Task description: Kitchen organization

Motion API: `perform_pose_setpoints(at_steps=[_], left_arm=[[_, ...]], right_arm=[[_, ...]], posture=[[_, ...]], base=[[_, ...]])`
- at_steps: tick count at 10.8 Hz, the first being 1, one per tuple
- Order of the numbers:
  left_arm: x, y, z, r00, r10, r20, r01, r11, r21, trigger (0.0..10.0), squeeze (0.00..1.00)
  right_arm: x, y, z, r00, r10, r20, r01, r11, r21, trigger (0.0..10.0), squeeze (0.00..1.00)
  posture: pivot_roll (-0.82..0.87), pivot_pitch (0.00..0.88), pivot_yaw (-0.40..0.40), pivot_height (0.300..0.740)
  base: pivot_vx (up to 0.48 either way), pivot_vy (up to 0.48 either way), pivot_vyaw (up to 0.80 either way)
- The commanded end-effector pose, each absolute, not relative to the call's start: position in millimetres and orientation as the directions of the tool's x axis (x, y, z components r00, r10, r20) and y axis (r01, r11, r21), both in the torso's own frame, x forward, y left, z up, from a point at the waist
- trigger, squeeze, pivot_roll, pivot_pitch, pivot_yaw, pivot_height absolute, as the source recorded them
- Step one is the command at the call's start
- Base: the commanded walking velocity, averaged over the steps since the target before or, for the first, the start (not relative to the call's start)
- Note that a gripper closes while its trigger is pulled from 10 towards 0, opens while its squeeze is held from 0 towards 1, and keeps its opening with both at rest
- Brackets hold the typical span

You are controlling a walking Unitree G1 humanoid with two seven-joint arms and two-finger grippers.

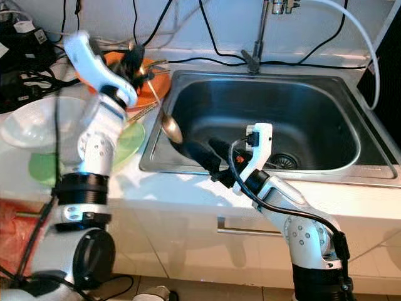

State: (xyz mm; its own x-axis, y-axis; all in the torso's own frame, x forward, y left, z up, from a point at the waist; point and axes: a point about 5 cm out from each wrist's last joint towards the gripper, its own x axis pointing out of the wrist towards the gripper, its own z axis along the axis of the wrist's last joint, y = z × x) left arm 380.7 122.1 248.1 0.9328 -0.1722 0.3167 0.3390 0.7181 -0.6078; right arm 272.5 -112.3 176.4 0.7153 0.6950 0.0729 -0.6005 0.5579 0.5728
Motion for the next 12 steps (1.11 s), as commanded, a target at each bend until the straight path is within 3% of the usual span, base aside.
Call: perform_pose_setpoints(at_steps=[1,4,6,8,12], left_arm=[[381.5,116.4,236.4,0.94,-0.179,0.292,0.338,0.612,-0.715,0.0,0.0],[385.4,113.9,217.7,0.956,-0.113,0.27,0.293,0.332,-0.897,0.0,0.0],[387.1,118.6,217.6,0.96,-0.063,0.272,0.279,0.23,-0.932,0.0,0.0],[386.9,121.3,217.9,0.956,-0.056,0.288,0.293,0.198,-0.935,0.0,0.0],[385.6,110.4,210.8,0.958,-0.081,0.275,0.285,0.162,-0.945,0.0,0.0]], right_arm=[[276.1,-113.1,180.3,0.732,0.675,0.092,-0.588,0.557,0.587,10.0,0.0],[281.6,-115.2,178.7,0.779,0.622,0.083,-0.529,0.58,0.619,10.0,0.0],[285.5,-118.5,177.3,0.814,0.577,0.071,-0.484,0.606,0.632,10.0,0.0],[291.0,-123.3,175.6,0.841,0.538,0.058,-0.437,0.613,0.658,10.0,0.0],[296.6,-108.4,180.5,0.819,0.565,0.102,-0.436,0.496,0.751,10.0,0.0]], posture=[[0.09,0.001,0.058,0.74],[0.08,0.005,0.063,0.74],[0.08,0.008,0.064,0.74],[0.09,0.011,0.061,0.74],[0.08,0.016,0.057,0.74]], base=[[0.0,0.0,0.0],[0.0,0.0,0.0],[0.0,0.0,0.0],[0.0,0.0,0.0],[0.0,0.0,0.0]])
